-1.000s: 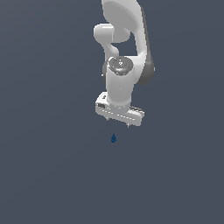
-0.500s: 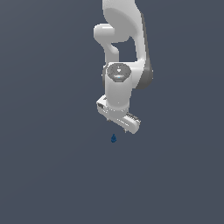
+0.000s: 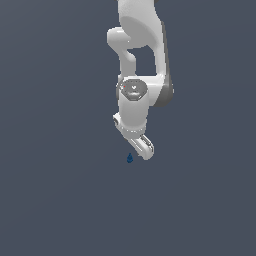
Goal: Pick up the object and move it to a goal position.
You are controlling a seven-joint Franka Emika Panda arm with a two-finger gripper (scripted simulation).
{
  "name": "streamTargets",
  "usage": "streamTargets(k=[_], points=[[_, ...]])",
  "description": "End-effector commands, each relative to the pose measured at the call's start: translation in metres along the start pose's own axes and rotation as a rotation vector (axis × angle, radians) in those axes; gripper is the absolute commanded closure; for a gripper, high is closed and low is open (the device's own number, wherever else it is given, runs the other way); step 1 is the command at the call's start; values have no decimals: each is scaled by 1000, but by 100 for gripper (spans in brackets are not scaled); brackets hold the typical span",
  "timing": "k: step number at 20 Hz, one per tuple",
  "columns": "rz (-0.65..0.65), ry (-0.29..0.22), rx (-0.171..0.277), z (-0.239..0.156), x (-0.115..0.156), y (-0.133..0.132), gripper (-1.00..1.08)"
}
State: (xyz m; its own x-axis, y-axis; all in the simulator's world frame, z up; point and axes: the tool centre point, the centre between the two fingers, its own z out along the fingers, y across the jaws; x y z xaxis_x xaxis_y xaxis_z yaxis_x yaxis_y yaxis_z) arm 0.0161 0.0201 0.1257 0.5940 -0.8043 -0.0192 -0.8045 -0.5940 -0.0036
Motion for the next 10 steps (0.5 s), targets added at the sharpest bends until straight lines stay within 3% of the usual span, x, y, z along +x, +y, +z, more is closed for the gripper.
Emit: streamTargets(k=[1, 10], points=[[73, 1, 0, 4, 2, 0, -92], [331, 7, 0, 18, 8, -1, -92]])
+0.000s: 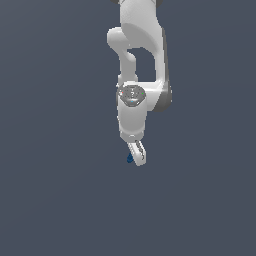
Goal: Pick up the object and move it to a goal position.
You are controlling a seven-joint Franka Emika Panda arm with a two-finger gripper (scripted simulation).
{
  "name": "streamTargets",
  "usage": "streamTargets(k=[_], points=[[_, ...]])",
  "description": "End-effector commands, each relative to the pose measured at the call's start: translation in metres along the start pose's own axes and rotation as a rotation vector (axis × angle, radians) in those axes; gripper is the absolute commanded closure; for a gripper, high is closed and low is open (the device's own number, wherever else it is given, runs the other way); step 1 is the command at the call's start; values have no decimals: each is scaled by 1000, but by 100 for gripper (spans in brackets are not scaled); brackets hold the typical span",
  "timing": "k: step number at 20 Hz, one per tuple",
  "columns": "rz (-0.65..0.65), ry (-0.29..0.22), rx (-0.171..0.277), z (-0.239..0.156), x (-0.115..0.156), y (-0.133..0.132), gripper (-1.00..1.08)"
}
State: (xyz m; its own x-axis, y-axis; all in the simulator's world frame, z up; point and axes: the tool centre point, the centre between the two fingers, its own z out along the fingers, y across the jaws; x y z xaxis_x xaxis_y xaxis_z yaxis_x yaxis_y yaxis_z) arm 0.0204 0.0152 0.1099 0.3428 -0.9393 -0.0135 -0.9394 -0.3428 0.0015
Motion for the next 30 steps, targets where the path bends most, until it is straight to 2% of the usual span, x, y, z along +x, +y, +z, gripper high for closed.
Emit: streamTargets(k=[1, 7, 14, 24, 30], points=[[73, 2, 0, 4, 2, -1, -92], [212, 8, 2, 11, 5, -2, -92], [308, 12, 3, 16, 7, -2, -92], [329, 13, 3, 21, 8, -2, -92], [332, 13, 3, 47, 8, -1, -92]])
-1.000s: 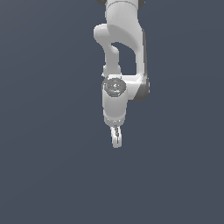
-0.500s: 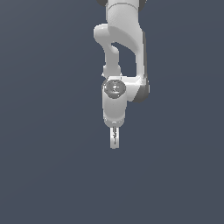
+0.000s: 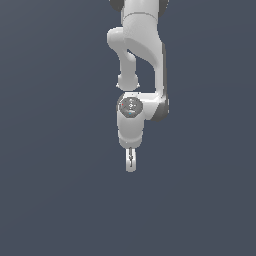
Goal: Pick up the object and move it to a goal position.
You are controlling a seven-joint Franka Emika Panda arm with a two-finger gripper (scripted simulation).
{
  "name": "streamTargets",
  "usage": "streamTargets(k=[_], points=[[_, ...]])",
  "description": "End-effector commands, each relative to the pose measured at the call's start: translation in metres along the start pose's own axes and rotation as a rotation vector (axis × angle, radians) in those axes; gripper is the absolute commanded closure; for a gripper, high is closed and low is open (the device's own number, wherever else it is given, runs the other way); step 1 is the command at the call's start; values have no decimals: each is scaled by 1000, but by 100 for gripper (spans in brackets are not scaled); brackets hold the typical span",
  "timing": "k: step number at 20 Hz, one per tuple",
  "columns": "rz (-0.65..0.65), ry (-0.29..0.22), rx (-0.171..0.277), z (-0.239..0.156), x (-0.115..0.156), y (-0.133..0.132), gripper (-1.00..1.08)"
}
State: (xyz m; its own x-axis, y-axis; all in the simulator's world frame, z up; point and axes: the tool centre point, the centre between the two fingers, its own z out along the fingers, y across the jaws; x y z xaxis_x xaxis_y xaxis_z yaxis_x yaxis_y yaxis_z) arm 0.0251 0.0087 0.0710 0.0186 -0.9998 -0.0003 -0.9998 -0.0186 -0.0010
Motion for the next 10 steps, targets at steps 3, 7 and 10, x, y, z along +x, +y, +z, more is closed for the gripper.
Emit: streamTargets(k=[3, 7, 10], points=[[2, 0, -1, 22, 0, 1, -92], [2, 0, -1, 28, 0, 0, -92], [2, 0, -1, 29, 0, 0, 108]])
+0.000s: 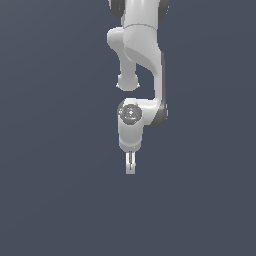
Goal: Pick up the object and move it to a goal position.
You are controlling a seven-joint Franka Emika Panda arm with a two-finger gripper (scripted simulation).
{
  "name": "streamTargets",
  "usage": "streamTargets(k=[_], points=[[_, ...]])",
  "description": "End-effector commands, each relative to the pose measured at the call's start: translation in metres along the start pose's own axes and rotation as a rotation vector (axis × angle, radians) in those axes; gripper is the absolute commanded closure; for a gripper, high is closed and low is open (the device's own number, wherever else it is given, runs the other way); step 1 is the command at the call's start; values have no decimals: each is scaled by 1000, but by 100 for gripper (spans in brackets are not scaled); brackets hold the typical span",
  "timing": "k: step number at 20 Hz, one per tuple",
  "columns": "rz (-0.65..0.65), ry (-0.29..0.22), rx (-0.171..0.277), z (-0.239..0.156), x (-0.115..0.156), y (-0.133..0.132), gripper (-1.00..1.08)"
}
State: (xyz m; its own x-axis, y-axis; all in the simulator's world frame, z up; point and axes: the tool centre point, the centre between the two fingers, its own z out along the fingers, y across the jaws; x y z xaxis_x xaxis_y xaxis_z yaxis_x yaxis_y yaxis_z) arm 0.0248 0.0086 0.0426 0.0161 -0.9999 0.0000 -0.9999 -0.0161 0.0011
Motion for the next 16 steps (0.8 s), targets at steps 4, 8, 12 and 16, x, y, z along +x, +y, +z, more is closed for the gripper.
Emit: streamTargets(k=[4, 8, 12, 16], points=[[0, 0, 1, 0, 0, 0, 108], [0, 0, 1, 0, 0, 0, 108], [0, 0, 1, -3, -1, -1, 108], [0, 0, 1, -16, -5, -4, 108]])
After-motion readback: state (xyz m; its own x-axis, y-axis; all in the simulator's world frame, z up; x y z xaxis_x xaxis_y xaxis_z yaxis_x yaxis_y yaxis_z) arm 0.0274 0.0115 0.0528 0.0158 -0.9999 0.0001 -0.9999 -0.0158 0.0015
